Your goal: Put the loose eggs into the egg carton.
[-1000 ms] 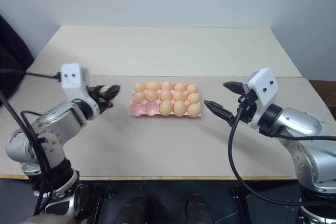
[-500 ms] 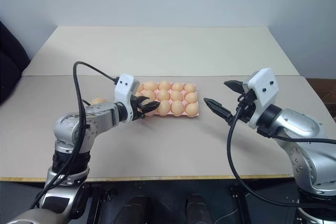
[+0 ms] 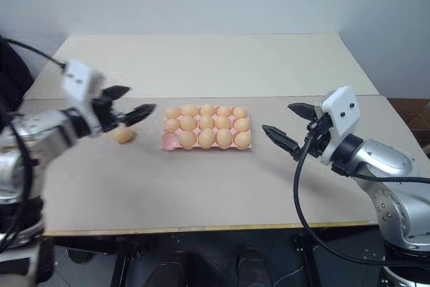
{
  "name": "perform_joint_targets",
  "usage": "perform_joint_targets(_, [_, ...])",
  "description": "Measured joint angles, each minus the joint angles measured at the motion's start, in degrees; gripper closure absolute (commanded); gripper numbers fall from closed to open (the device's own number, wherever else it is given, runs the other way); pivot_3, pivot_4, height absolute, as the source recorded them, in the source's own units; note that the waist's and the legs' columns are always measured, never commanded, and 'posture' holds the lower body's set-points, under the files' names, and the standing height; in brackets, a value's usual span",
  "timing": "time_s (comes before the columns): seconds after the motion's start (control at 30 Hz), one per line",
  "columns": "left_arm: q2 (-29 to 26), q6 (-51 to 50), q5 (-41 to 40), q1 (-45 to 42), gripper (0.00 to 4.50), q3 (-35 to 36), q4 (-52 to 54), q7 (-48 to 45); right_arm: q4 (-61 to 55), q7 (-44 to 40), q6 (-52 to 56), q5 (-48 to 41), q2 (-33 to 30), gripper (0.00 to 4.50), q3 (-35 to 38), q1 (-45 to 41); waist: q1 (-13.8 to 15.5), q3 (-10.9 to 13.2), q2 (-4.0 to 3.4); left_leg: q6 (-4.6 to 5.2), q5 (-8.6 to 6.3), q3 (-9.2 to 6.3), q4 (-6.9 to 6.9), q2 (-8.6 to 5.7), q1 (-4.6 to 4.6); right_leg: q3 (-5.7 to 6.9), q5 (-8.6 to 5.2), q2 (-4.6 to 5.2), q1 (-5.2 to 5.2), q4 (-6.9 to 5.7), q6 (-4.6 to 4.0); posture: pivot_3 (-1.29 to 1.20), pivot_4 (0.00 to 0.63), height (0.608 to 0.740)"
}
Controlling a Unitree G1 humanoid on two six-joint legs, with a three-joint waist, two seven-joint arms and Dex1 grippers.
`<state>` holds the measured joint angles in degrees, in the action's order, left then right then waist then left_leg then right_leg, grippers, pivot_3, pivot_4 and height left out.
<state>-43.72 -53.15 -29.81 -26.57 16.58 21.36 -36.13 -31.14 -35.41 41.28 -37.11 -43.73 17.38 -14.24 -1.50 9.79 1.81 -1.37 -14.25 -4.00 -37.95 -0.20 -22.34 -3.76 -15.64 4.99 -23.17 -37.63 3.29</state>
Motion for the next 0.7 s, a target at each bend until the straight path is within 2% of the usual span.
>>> perform_joint_targets(0.17, [-6.3, 10.9, -1.3, 12.9, 0.03, 10.2, -5.7, -13.4, 2.6, -3.3, -1.9, 0.5, -0.9, 0.00, -0.3, -0.1, 0.0, 0.0, -0.02, 0.00, 0.00, 0.03, 0.02, 0.02, 0.03, 0.01, 0.00, 0.01, 0.03, 0.04, -0.01, 0.00, 0.150, 0.740])
perform_joint_targets(0.27, [-6.9, 20.7, 0.2, 22.2, 0.03, 15.6, -9.5, -20.7, 3.8, -5.6, -2.7, 0.9, -2.1, 0.00, -0.5, 0.3, 0.1, 0.0, -0.03, 0.00, -0.01, 0.07, 0.07, 0.05, 0.02, 0.01, -0.01, 0.03, 0.01, 0.11, -0.01, 0.00, 0.150, 0.740])
perform_joint_targets(0.33, [-6.8, 22.3, 0.1, 25.6, 0.03, 17.0, -9.6, -22.7, 4.5, -6.2, -3.5, 1.4, -2.4, 0.00, -0.6, 0.8, 0.3, 0.0, -0.03, 0.00, -0.01, 0.06, 0.06, 0.05, 0.02, 0.03, -0.01, 0.04, 0.04, 0.09, -0.01, 0.00, 0.150, 0.740])
perform_joint_targets(0.57, [-4.4, 22.1, -1.5, 27.3, 0.03, 17.9, -5.2, -18.6, 5.2, -7.4, -4.0, 2.1, -2.4, 0.00, -0.9, 0.8, 0.6, 0.0, -0.03, 0.01, -0.01, 0.04, 0.06, 0.02, 0.03, 0.08, 0.00, 0.10, 0.06, 0.05, -0.01, 0.00, 0.150, 0.740])
perform_joint_targets(0.7, [-4.1, 17.6, -1.1, 24.0, 0.03, 14.5, -5.0, -11.9, 6.3, -7.9, -4.0, 2.2, -2.6, 0.00, -1.0, -0.4, 0.5, 0.0, -0.03, 0.01, -0.01, 0.02, 0.06, 0.02, 0.05, 0.07, 0.00, 0.08, 0.05, 0.00, -0.01, 0.00, 0.150, 0.740])
